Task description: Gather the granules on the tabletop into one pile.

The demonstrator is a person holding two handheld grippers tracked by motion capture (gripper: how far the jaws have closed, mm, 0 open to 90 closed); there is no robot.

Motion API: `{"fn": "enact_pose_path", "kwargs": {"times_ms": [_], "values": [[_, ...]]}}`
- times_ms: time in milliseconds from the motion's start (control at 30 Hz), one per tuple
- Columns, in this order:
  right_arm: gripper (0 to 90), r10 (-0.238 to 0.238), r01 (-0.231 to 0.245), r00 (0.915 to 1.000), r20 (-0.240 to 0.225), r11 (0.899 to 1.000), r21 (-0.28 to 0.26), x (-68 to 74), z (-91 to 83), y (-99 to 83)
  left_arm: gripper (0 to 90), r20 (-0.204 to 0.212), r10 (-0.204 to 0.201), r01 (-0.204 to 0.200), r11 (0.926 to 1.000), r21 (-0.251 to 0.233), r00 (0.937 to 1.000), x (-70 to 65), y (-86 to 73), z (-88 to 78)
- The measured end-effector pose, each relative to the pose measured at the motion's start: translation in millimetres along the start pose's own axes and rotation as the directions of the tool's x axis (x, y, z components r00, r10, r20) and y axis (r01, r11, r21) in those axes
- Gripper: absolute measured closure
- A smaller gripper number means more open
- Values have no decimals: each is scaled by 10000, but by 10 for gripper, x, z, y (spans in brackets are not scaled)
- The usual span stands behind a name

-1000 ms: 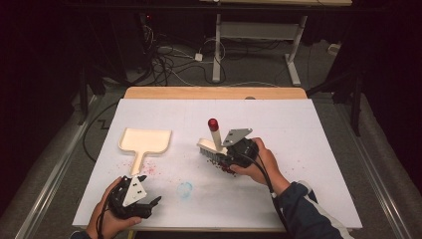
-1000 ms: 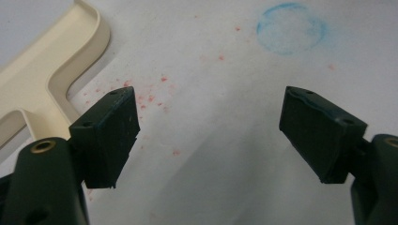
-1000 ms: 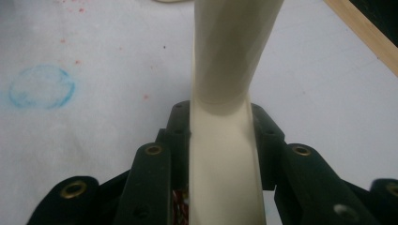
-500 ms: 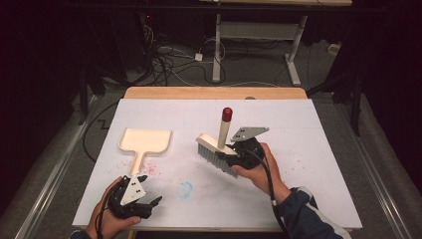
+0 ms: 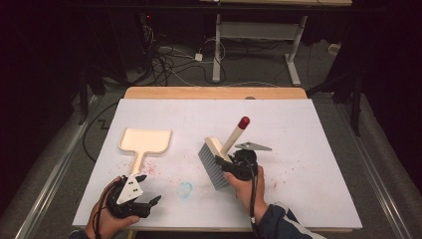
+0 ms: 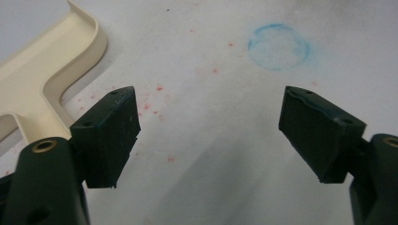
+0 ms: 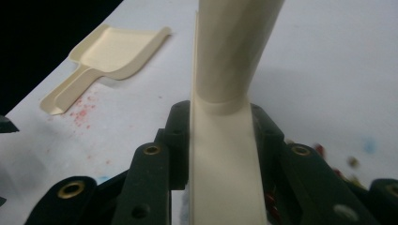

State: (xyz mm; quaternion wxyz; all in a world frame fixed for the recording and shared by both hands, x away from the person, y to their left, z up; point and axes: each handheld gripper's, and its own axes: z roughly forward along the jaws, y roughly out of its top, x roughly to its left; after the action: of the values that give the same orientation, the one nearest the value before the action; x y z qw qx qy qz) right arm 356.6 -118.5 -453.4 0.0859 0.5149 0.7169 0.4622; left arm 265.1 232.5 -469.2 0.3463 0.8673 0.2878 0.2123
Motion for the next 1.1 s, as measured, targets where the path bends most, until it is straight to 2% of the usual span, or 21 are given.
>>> {"fn": "enact_pose_path", "kwargs": {"times_ms": [33,67,167,300,333,367,400,567,633,700,800,833,867,900,933,967,1000,1033,1067,1100], "values": [[668,0,0,10000,0,10000,0,0,0,0,199,-3,16,-16,10000,25,10000,-3,2,2],[665,388,-388,9992,82,9992,27,-100,-76,-63,200,2,43,-43,10000,35,10000,-7,5,3],[664,1186,-1186,9929,58,9929,77,-241,-184,-79,201,7,99,-99,9999,37,10000,-22,20,4],[667,1350,-1345,9905,257,9907,-230,-306,-283,-71,201,48,185,-185,9998,112,9998,-24,32,19],[670,1368,-1366,9906,55,9901,-324,-308,-316,-64,201,73,182,-183,9998,119,9998,-23,33,26],[670,1368,-1366,9906,55,9901,-324,-308,-316,-64,201,76,197,-198,9997,144,9998,-22,35,33],[671,1210,-1215,9926,-134,9917,-424,-289,-339,-34,201,73,205,-206,9997,155,9998,-21,37,38],[672,789,-820,9956,-497,9945,-646,-271,-439,55,201,62,234,-235,9996,125,9997,-24,39,39],[671,380,-437,9973,-630,9947,-926,-289,-565,160,201,45,259,-259,9996,140,9997,-22,37,35],[671,-165,126,9993,-327,9932,-1154,-303,-649,229,201,48,260,-260,9995,153,9997,-22,34,35],[671,-1156,1190,9927,338,9849,-1258,-354,-717,315,201,28,328,-328,9992,212,9995,-24,34,36],[671,-1239,1298,9909,532,9833,-1278,-372,-736,332,201,25,340,-340,9992,227,9994,-25,35,36],[671,-1239,1298,9909,532,9833,-1278,-372,-736,332,201,22,351,-352,9991,227,9994,-26,35,35],[671,-1859,1954,9782,930,9750,-1060,-418,-739,378,201,13,361,-361,9991,243,9993,-27,36,35],[671,-1859,1954,9782,930,9750,-1060,-418,-739,378,201,4,368,-368,9990,258,9993,-27,36,37],[671,-2084,2217,9698,1270,9698,-1018,-436,-738,388,201,4,376,-376,9989,281,9993,-27,36,38],[671,-2657,2839,9463,1843,9555,-803,-462,-712,397,201,-47,462,-461,9986,249,9989,-25,38,39],[671,-2898,3096,9332,2124,9486,-656,-471,-697,398,201,-66,485,-483,9985,259,9988,-26,38,40],[671,-2898,3096,9332,2124,9486,-656,-471,-697,398,201,-74,500,-497,9984,266,9987,-27,38,41],[671,-3261,3488,9094,2583,9361,-462,-478,-654,382,201,-73,505,-503,9984,271,9987,-29,38,41]]}}
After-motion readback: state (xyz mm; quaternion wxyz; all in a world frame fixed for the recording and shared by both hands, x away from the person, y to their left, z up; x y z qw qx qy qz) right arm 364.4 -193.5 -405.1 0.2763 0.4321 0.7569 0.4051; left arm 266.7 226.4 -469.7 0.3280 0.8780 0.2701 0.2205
